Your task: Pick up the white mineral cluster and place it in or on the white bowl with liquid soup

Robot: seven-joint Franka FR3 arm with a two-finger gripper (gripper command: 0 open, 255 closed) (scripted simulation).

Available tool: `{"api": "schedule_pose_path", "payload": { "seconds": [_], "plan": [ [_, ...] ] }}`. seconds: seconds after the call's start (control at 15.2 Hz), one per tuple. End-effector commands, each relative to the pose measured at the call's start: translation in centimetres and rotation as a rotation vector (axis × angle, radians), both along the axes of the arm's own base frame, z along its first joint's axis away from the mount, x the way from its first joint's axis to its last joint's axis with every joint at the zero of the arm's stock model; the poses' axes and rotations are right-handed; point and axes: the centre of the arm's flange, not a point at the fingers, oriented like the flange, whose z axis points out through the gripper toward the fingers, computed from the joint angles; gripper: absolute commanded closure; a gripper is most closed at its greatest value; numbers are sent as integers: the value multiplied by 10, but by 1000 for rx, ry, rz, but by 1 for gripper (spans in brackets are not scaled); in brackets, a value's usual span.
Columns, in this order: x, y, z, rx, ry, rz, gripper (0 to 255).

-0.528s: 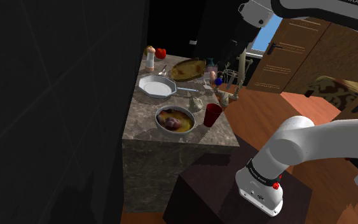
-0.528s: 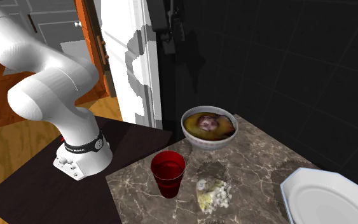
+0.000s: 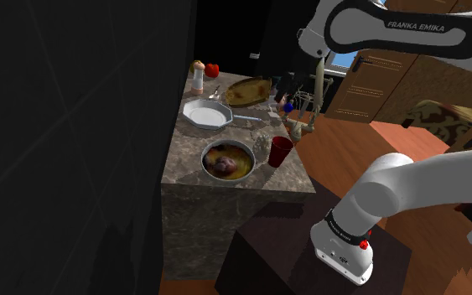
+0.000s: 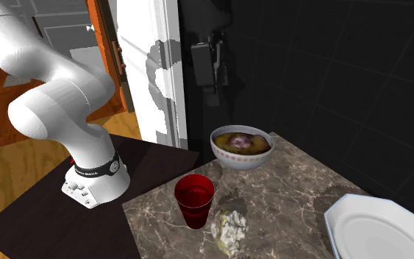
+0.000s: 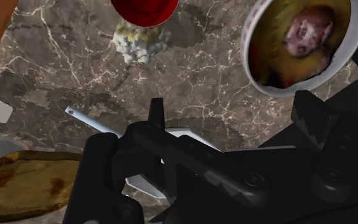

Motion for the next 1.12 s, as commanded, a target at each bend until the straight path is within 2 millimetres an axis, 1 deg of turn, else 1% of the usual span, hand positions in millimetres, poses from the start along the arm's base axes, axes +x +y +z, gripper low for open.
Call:
{"api": "schedule_pose_path", "payload": {
  "seconds": [0.0, 0.53, 1.06],
  "plan": [
    [15, -2, -23, -9, 1, -8, 0],
    [68, -26, -110, -43, 13, -39, 0],
    [118, -56, -197, -78, 26, -70, 0]
  ]
}}
